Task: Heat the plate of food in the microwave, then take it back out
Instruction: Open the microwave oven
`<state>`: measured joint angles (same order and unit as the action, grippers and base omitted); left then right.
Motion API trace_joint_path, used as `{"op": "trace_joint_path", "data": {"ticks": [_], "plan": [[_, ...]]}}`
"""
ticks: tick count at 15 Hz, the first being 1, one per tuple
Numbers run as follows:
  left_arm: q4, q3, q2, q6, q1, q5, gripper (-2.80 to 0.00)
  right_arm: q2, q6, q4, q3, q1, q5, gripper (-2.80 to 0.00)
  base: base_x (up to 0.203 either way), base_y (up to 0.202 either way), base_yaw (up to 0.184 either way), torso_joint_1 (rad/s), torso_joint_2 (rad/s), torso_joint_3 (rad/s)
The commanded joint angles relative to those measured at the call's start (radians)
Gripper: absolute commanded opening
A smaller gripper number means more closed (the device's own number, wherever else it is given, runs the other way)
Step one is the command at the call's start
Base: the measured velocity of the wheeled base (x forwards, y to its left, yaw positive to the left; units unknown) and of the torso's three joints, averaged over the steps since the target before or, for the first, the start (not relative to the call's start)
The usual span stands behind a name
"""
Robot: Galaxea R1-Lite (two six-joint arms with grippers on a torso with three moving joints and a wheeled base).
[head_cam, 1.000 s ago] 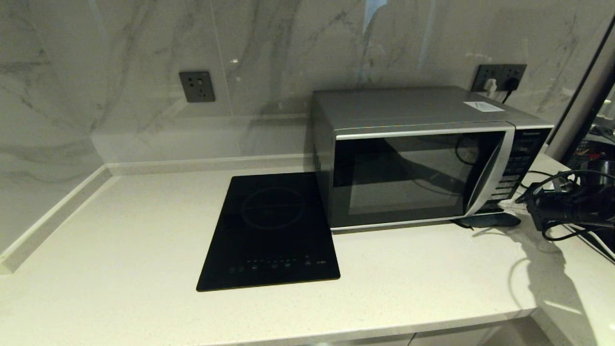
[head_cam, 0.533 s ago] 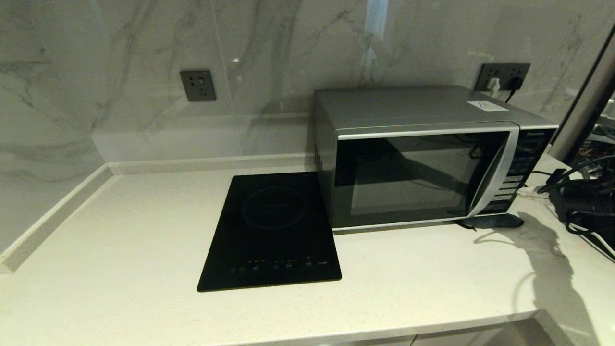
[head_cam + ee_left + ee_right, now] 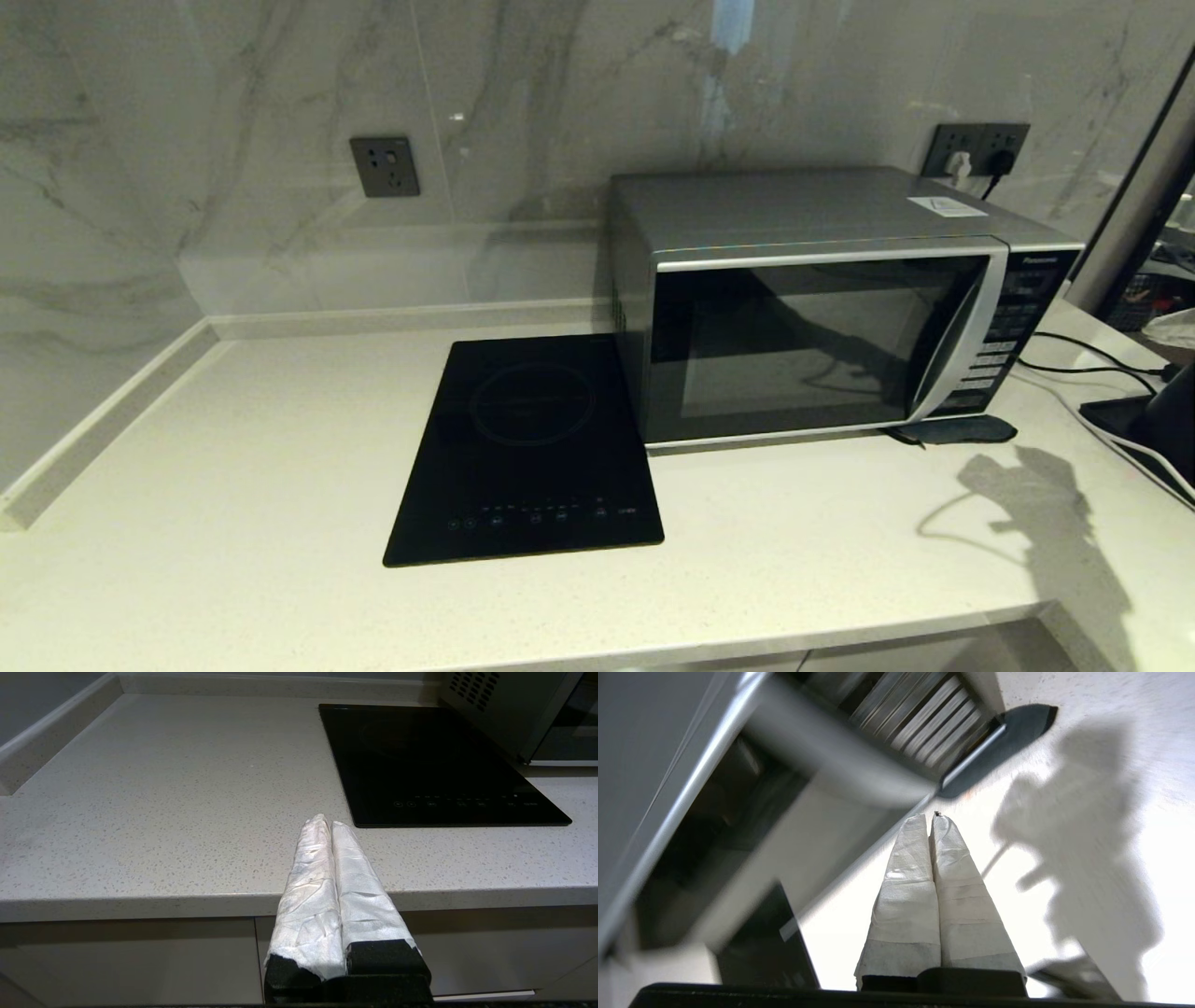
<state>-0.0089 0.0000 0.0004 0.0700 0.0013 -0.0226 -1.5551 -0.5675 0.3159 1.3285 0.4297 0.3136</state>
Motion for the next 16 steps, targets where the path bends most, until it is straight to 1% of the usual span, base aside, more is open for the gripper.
{"op": "trace_joint_path", "data": {"ticks": [1, 3, 4, 6, 8, 10, 12, 15, 16], "plan": [[0.000, 0.000, 0.001, 0.001, 0.000, 0.000, -2.80, 0.309, 0.035, 0.080, -0.052, -0.144, -0.133, -2.80, 0.000, 0.000, 0.000, 0.000, 0.00, 0.000], [0.000, 0.000, 0.001, 0.001, 0.000, 0.000, -2.80, 0.514, 0.087, 0.133, -0.112, -0.293, -0.234, -2.80, 0.000, 0.000, 0.000, 0.000, 0.00, 0.000], [0.000, 0.000, 0.001, 0.001, 0.000, 0.000, -2.80, 0.626, 0.131, 0.160, -0.148, -0.337, -0.266, -2.80, 0.000, 0.000, 0.000, 0.000, 0.00, 0.000], [0.000, 0.000, 0.001, 0.001, 0.000, 0.000, -2.80, 0.836, 0.198, 0.213, -0.225, -0.386, -0.332, -2.80, 0.000, 0.000, 0.000, 0.000, 0.00, 0.000], [0.000, 0.000, 0.001, 0.001, 0.000, 0.000, -2.80, 1.033, 0.235, 0.278, -0.303, -0.419, -0.408, -2.80, 0.000, 0.000, 0.000, 0.000, 0.00, 0.000], [0.000, 0.000, 0.001, 0.002, 0.000, 0.000, -2.80, 1.219, 0.258, 0.352, -0.372, -0.437, -0.455, -2.80, 0.000, 0.000, 0.000, -0.001, 0.00, 0.014], [0.000, 0.000, 0.001, 0.001, 0.000, 0.000, -2.80, 1.371, 0.296, 0.417, -0.428, -0.444, -0.475, -2.80, 0.000, 0.000, 0.000, 0.000, 0.00, 0.000], [0.000, 0.000, 0.001, 0.001, 0.000, 0.000, -2.80, 1.543, 0.419, 0.468, -0.521, -0.434, -0.487, -2.80, 0.000, 0.000, 0.000, 0.000, 0.00, 0.000], [0.000, 0.000, 0.001, 0.001, 0.000, 0.000, -2.80, 1.555, 0.423, 0.467, -0.565, -0.432, -0.490, -2.80, 0.000, 0.000, 0.000, 0.000, 0.00, 0.000]]}}
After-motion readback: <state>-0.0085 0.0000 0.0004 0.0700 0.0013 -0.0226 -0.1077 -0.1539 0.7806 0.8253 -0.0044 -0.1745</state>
